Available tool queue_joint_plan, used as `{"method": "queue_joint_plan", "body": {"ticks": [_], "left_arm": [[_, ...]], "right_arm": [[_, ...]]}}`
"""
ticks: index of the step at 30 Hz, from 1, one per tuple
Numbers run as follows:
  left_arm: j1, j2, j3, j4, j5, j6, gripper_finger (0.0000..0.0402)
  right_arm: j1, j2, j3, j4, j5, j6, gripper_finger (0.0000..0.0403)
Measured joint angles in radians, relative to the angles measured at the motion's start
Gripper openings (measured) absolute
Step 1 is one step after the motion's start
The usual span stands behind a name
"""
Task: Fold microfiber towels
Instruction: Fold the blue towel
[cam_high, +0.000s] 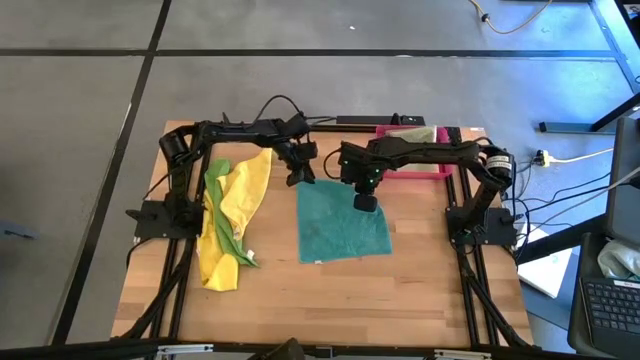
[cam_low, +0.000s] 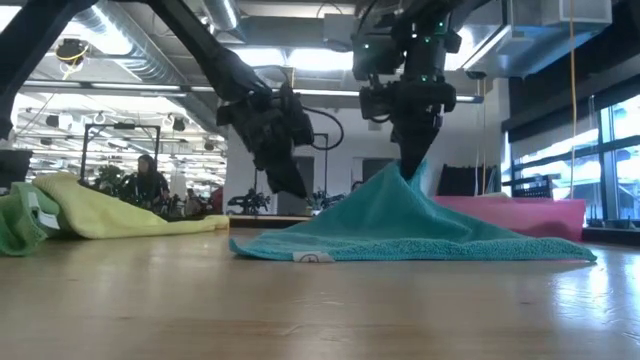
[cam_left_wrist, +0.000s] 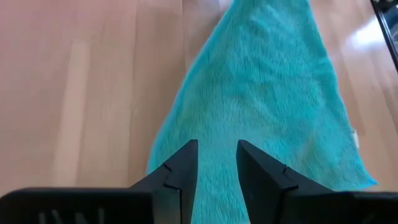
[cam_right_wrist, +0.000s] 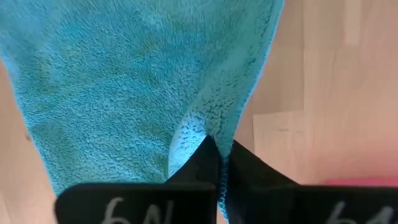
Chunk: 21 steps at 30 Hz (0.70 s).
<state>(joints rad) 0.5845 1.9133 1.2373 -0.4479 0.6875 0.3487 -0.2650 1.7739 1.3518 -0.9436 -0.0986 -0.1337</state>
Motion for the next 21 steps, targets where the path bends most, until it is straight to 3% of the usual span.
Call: {"method": "queue_joint_plan", "body": {"ticks": [12, 21], "left_arm": [[-0.063, 0.0, 0.0, 0.157, -0.118, -0.005, 0.0103], [-0.075, 0.022, 0.001, 0.159, -0.094, -0.008, 0.0103]], "right_arm": [[0.009, -0.038, 0.0, 0.037, -0.004, 0.007, 0.0006], [0.011, -0.038, 0.0, 0.035, 0.001, 0.024, 0.0005]]}}
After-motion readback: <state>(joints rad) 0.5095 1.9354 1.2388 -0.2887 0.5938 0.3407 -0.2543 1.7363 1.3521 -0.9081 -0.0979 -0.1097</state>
